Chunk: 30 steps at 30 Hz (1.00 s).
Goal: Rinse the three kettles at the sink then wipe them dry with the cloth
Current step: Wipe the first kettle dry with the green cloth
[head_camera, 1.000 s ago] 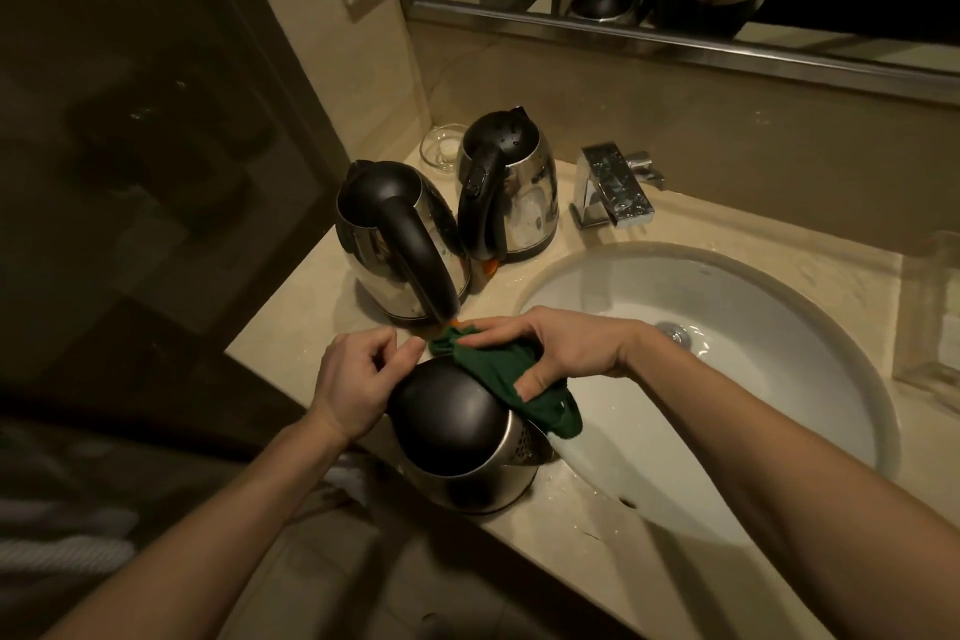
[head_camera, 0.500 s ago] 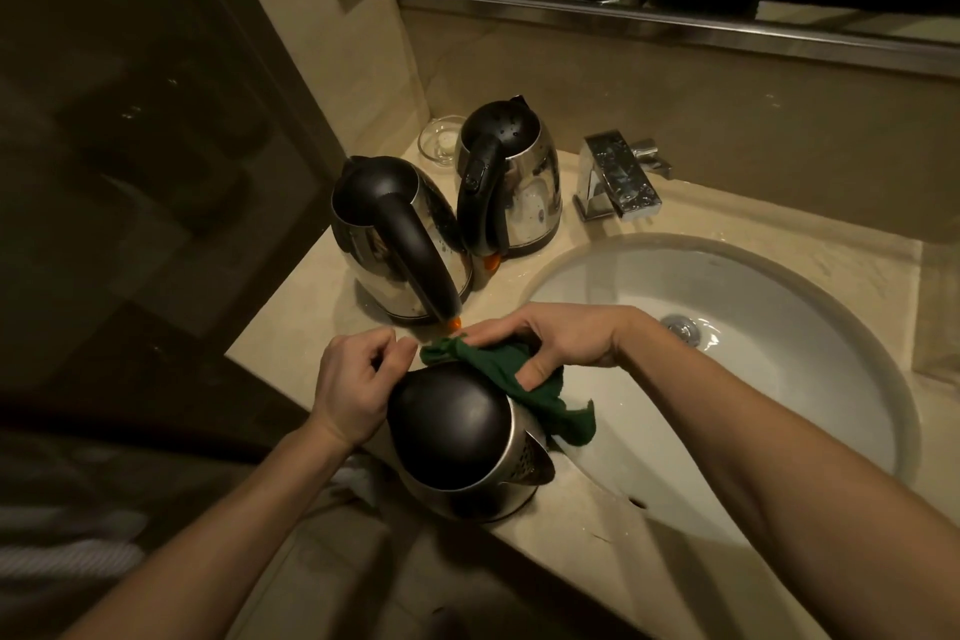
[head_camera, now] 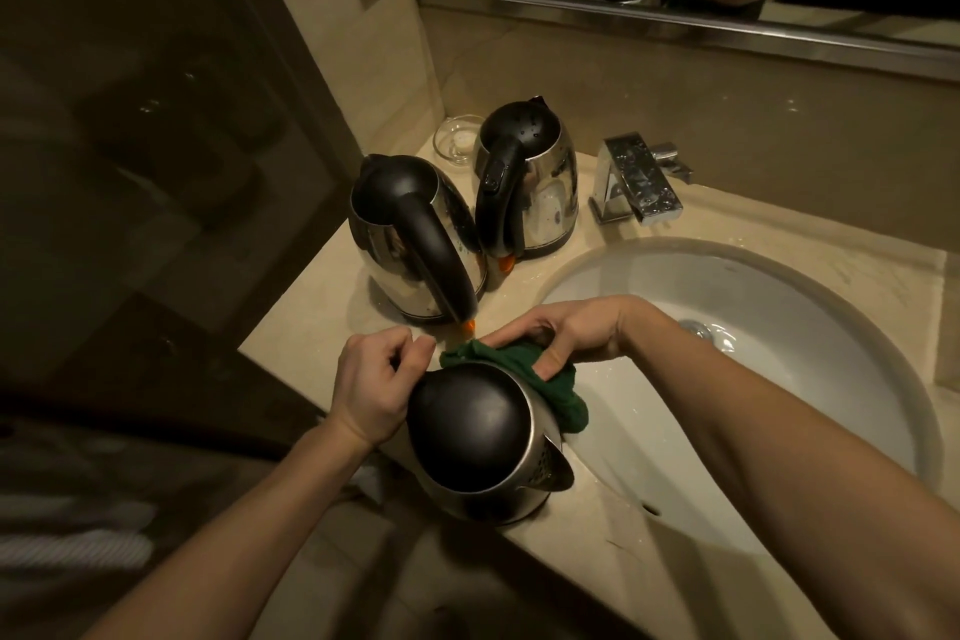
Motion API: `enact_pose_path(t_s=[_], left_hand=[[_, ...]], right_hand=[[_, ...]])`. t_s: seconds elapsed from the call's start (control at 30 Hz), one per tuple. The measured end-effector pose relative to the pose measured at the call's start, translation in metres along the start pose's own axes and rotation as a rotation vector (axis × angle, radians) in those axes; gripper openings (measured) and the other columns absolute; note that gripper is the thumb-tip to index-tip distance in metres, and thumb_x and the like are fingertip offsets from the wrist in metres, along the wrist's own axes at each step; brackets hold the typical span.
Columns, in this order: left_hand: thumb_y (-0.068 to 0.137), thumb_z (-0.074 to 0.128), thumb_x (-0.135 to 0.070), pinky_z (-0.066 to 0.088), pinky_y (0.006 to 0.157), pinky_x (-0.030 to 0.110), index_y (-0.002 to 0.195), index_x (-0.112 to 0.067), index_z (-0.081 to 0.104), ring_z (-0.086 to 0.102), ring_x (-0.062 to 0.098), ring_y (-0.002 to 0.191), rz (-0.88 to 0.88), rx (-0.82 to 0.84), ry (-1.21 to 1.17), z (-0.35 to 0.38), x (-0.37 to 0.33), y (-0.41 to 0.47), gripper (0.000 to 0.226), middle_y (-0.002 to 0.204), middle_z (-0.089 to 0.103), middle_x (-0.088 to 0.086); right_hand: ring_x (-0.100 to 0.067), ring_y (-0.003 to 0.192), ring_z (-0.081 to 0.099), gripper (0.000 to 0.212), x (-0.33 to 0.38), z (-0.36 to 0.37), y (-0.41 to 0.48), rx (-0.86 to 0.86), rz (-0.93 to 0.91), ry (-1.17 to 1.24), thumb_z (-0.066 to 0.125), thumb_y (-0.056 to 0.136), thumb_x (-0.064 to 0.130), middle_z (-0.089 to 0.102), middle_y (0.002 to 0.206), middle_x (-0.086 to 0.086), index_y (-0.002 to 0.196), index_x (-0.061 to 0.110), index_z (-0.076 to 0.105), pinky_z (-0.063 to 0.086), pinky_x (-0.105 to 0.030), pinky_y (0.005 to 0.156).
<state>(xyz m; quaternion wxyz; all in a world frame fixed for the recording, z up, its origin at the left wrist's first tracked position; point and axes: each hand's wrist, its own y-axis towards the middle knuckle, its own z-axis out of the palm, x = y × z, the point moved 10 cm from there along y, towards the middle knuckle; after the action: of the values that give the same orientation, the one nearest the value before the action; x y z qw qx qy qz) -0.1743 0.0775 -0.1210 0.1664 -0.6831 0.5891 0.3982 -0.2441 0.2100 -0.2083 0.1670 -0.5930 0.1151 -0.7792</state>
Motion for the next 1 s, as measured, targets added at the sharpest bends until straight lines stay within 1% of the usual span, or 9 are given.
enact_pose_path(t_s=[0.07, 0.17, 0.27, 0.33, 0.5, 0.63, 0.73, 0.87, 1.0], left_hand=[[0.092, 0.042, -0.046, 0.039, 0.047, 0.050, 0.054, -0.001, 0.053, 0.049, 0.023, 0.047, 0.005, -0.013, -0.010, -0.001, 0.000, 0.002, 0.059, 0.049, 0.052, 0.014], [0.093, 0.041, -0.045, 0.039, 0.046, 0.051, 0.055, -0.001, 0.054, 0.049, 0.028, 0.046, 0.016, -0.035, -0.006, -0.003, 0.001, 0.003, 0.060, 0.049, 0.051, 0.015], [0.093, 0.041, -0.045, 0.036, 0.046, 0.045, 0.055, -0.009, 0.050, 0.045, 0.018, 0.046, 0.033, -0.036, 0.007, -0.002, -0.001, -0.001, 0.053, 0.047, 0.047, 0.007], [0.094, 0.040, -0.046, 0.033, 0.047, 0.040, 0.056, -0.014, 0.048, 0.043, 0.014, 0.047, 0.031, -0.039, 0.014, -0.001, -0.001, -0.002, 0.050, 0.048, 0.042, -0.003], [0.094, 0.037, -0.049, 0.028, 0.050, 0.033, 0.054, -0.024, 0.041, 0.038, 0.007, 0.045, 0.000, -0.087, 0.057, -0.004, -0.001, -0.003, 0.047, 0.048, 0.035, -0.011], [0.091, 0.033, -0.057, 0.023, 0.051, 0.032, 0.051, -0.028, 0.036, 0.036, 0.015, 0.046, -0.128, -0.164, 0.072, -0.010, 0.002, -0.012, 0.049, 0.046, 0.033, -0.008], [0.089, 0.030, -0.060, 0.018, 0.050, 0.031, 0.050, -0.028, 0.032, 0.034, 0.013, 0.046, -0.176, -0.192, 0.095, -0.013, -0.003, -0.017, 0.050, 0.046, 0.031, -0.008], [0.092, 0.036, -0.061, 0.022, 0.051, 0.033, 0.051, -0.022, 0.037, 0.037, 0.015, 0.050, -0.223, -0.090, 0.127, -0.009, 0.001, -0.014, 0.056, 0.049, 0.036, -0.004], [0.101, 0.042, -0.052, 0.026, 0.053, 0.034, 0.052, -0.018, 0.042, 0.040, 0.016, 0.051, -0.252, 0.055, 0.148, -0.002, -0.002, -0.010, 0.059, 0.051, 0.040, -0.001]], right_hand=[[-0.038, 0.131, 0.043, 0.072, 0.006, 0.001, -0.003, -0.038, -0.052, -0.004, 0.065, 0.078, -0.002, 0.043, 0.146, -0.018, 0.144, 0.006, 0.038, 0.032, -0.057, 0.109], [-0.036, 0.133, 0.042, 0.077, -0.009, 0.007, -0.012, -0.109, -0.109, 0.127, 0.079, 0.073, 0.014, 0.041, 0.149, -0.012, 0.142, 0.015, 0.045, 0.032, -0.052, 0.111], [-0.028, 0.131, 0.046, 0.094, -0.035, 0.008, -0.026, -0.238, -0.089, 0.216, 0.086, 0.062, 0.028, 0.044, 0.147, -0.007, 0.143, 0.012, 0.042, 0.039, -0.040, 0.108], [-0.030, 0.128, 0.050, 0.097, -0.049, 0.010, -0.034, -0.307, -0.074, 0.238, 0.088, 0.060, 0.027, 0.049, 0.142, -0.012, 0.144, 0.011, 0.041, 0.042, -0.041, 0.105], [-0.032, 0.125, 0.052, 0.075, -0.062, 0.013, -0.054, -0.503, -0.112, 0.273, 0.076, 0.071, 0.005, 0.051, 0.140, -0.013, 0.140, 0.013, 0.048, 0.038, -0.052, 0.107], [-0.028, 0.124, 0.054, 0.059, -0.037, 0.018, -0.070, -0.582, -0.198, 0.289, 0.065, 0.082, -0.006, 0.050, 0.143, -0.006, 0.136, 0.015, 0.053, 0.045, -0.043, 0.103], [-0.030, 0.112, 0.062, 0.051, -0.039, 0.022, -0.074, -0.662, -0.182, 0.318, 0.063, 0.085, -0.004, 0.063, 0.127, -0.009, 0.131, 0.017, 0.059, 0.052, -0.040, 0.092], [-0.028, 0.101, 0.067, 0.043, -0.065, 0.026, -0.080, -0.807, -0.065, 0.311, 0.065, 0.084, -0.004, 0.072, 0.107, -0.009, 0.117, 0.023, 0.069, 0.055, -0.036, 0.088], [-0.030, 0.098, 0.068, 0.047, -0.083, 0.031, -0.104, -0.965, -0.054, 0.427, 0.071, 0.078, -0.004, 0.071, 0.108, -0.013, 0.123, 0.010, 0.065, 0.057, -0.036, 0.083]])
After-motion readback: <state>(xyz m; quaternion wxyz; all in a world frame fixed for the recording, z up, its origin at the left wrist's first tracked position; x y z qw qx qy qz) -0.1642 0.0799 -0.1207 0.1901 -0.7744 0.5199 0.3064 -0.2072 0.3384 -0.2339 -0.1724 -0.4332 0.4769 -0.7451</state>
